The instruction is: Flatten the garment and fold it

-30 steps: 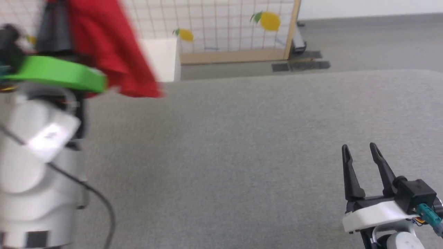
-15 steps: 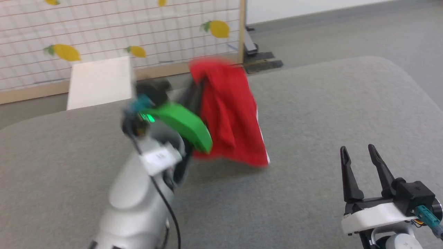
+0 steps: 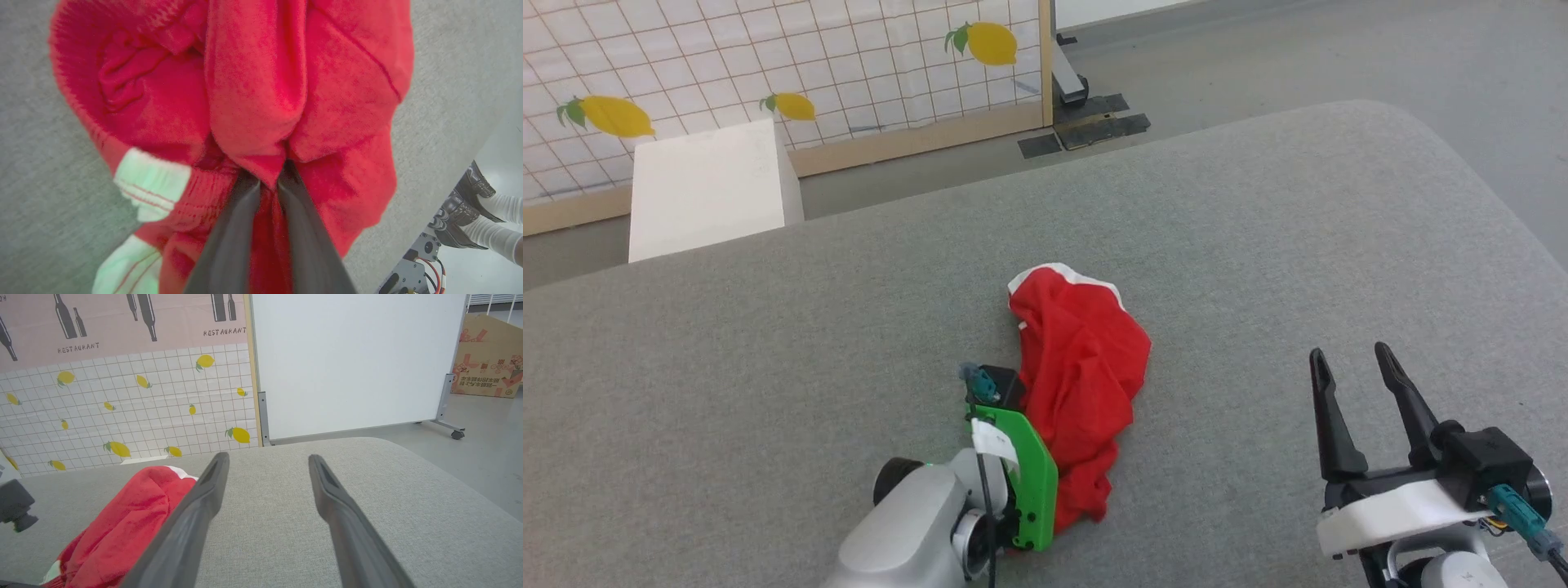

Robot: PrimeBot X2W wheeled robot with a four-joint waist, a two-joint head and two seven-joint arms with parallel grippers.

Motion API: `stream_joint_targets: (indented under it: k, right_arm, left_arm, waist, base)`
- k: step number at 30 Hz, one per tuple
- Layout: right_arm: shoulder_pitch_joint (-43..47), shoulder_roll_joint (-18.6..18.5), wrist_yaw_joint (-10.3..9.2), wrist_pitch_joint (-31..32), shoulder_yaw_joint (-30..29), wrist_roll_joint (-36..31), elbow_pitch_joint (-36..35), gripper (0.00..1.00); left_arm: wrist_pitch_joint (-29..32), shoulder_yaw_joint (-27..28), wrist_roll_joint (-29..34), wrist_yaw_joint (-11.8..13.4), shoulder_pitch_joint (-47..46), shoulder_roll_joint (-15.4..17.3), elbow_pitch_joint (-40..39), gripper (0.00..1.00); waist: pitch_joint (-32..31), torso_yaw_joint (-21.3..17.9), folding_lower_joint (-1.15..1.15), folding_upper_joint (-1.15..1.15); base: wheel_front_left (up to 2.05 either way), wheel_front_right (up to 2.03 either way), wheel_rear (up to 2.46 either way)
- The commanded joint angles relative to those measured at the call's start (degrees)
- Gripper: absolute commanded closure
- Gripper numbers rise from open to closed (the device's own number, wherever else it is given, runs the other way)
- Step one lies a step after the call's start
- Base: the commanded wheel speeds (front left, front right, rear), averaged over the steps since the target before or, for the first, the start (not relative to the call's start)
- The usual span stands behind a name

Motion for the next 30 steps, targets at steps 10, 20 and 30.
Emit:
stream_joint_targets:
  k: [10, 20, 30]
  right_arm:
    - [0.4, 0.0, -0.09, 0.0, -0.6, -0.4, -0.2, 0.0]
    - [1.4, 0.0, -0.09, 0.4, -2.3, -0.4, -2.1, 0.0]
    - [1.6, 0.0, -0.09, 0.3, -2.9, -0.1, -1.3, 0.0]
  left_arm:
    - [-31.3, 6.6, 1.4, 4.8, 0.8, 1.7, -7.3, 0.0]
    - [-41.2, 23.4, 8.3, 4.8, 11.7, 7.2, -28.0, 0.0]
    - [-41.3, 32.7, 17.6, -0.7, 24.6, 6.0, -34.6, 0.0]
  waist:
    - [-2.5, 3.5, 0.0, 0.0]
    - [-4.0, 9.6, 0.0, 0.0]
    - [-4.6, 12.6, 0.0, 0.0]
  base:
    - [0.0, 0.0, 0.0]
    - [0.0, 0.0, 0.0]
    - [0.0, 0.0, 0.0]
